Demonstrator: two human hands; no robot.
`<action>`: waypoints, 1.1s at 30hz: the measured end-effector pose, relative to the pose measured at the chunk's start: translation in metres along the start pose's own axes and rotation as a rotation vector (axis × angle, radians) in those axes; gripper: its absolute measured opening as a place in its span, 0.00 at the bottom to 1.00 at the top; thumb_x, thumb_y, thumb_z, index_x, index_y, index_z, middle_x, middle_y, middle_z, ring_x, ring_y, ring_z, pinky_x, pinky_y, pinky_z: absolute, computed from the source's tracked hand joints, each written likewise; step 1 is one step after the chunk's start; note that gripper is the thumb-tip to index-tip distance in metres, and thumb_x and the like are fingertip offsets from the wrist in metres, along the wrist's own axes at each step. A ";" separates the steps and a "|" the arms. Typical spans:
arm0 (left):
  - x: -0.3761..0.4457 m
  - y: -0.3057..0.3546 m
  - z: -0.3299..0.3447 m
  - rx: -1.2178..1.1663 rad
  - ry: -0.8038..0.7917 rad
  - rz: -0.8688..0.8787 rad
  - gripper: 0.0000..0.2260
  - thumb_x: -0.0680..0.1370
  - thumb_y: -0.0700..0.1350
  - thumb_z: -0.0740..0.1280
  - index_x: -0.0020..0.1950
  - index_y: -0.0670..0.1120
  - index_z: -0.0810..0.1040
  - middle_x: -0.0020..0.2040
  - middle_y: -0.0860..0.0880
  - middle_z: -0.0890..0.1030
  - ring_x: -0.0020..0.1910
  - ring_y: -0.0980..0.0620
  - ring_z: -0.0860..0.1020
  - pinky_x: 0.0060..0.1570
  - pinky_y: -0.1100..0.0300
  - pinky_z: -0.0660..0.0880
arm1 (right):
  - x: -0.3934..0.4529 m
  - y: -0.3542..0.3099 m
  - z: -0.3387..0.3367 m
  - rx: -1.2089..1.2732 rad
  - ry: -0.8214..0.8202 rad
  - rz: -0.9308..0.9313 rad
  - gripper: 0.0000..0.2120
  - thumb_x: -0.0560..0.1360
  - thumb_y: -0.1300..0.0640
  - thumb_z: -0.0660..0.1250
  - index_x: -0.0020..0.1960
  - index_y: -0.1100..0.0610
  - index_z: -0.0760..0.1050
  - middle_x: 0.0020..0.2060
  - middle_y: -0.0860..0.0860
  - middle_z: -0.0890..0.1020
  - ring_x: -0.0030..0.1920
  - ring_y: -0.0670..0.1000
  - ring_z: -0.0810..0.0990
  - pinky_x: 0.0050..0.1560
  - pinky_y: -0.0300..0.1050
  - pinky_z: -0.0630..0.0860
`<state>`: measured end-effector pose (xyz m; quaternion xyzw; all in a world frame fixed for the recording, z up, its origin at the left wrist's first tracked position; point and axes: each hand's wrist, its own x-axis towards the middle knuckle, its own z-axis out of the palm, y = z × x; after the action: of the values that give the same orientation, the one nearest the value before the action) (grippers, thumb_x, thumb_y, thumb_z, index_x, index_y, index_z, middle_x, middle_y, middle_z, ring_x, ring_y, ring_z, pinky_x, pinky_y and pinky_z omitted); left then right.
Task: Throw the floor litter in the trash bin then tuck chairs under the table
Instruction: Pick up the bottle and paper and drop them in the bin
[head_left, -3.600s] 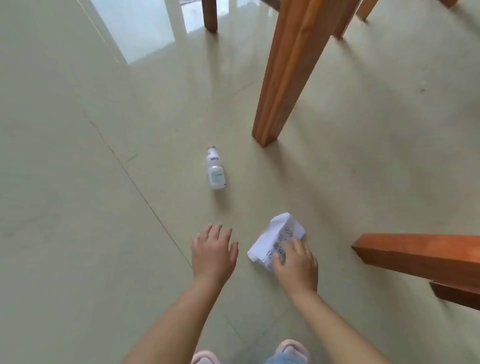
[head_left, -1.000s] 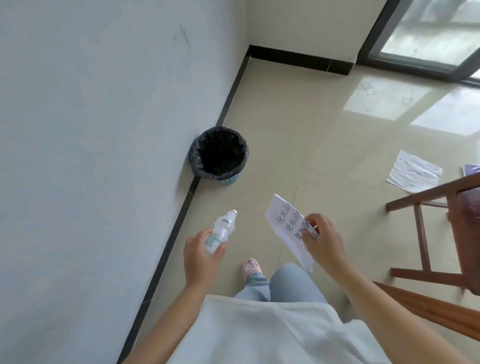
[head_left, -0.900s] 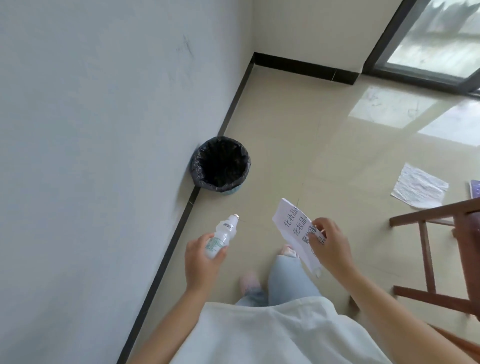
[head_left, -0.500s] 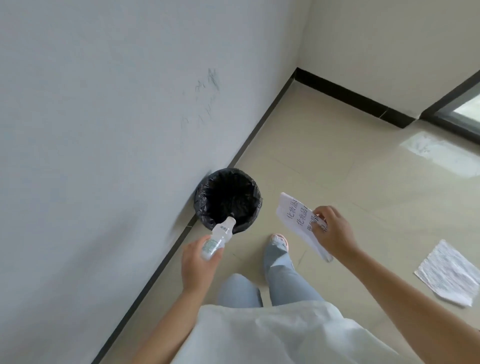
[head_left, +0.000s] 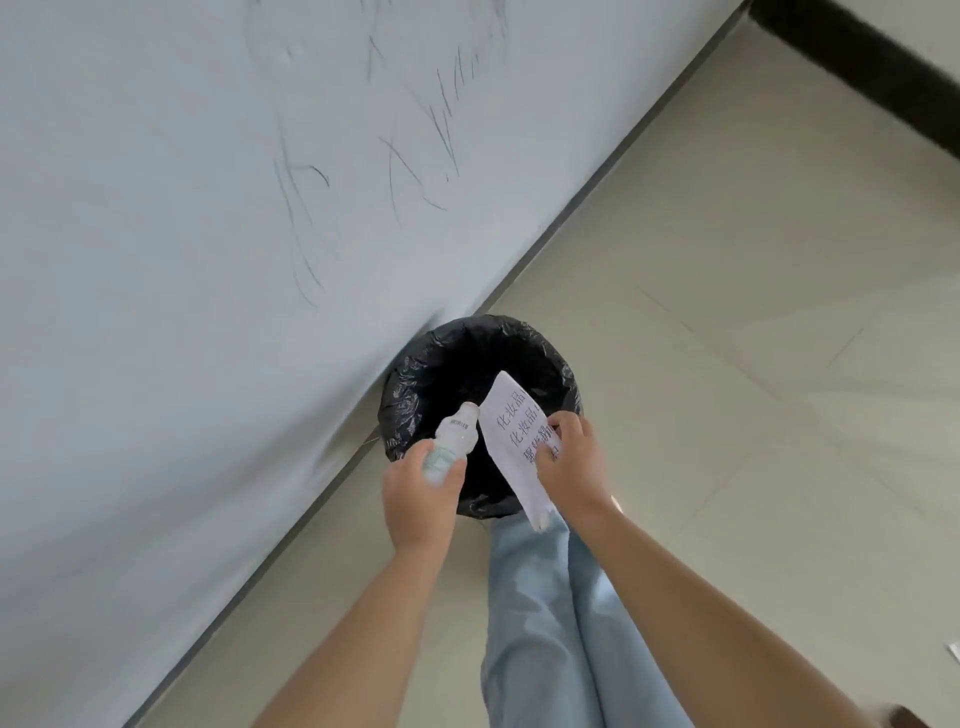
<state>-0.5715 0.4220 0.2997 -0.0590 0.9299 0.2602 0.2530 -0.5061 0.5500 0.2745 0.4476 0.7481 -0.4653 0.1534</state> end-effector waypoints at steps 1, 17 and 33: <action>0.017 -0.007 0.018 -0.002 -0.003 -0.025 0.08 0.71 0.45 0.69 0.47 0.44 0.77 0.41 0.44 0.76 0.42 0.44 0.73 0.34 0.58 0.66 | 0.017 0.011 0.017 0.019 -0.001 0.031 0.12 0.75 0.66 0.59 0.58 0.64 0.68 0.56 0.60 0.72 0.50 0.57 0.72 0.44 0.44 0.68; 0.017 -0.004 0.057 0.591 -0.270 0.491 0.13 0.71 0.37 0.69 0.55 0.40 0.78 0.59 0.37 0.77 0.64 0.36 0.69 0.61 0.40 0.66 | 0.014 0.049 0.002 -0.054 0.038 -0.098 0.19 0.77 0.61 0.59 0.68 0.58 0.64 0.71 0.54 0.61 0.71 0.54 0.55 0.65 0.46 0.58; -0.230 0.294 0.026 0.833 -0.620 1.371 0.24 0.70 0.53 0.51 0.57 0.44 0.77 0.57 0.39 0.79 0.57 0.36 0.76 0.54 0.39 0.71 | -0.262 0.125 -0.276 -0.001 0.774 0.291 0.22 0.69 0.50 0.56 0.52 0.64 0.77 0.52 0.63 0.81 0.49 0.65 0.79 0.47 0.63 0.74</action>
<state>-0.4318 0.6828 0.5299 0.6871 0.6690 -0.0026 0.2835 -0.2083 0.6626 0.5176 0.6905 0.6797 -0.2357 -0.0750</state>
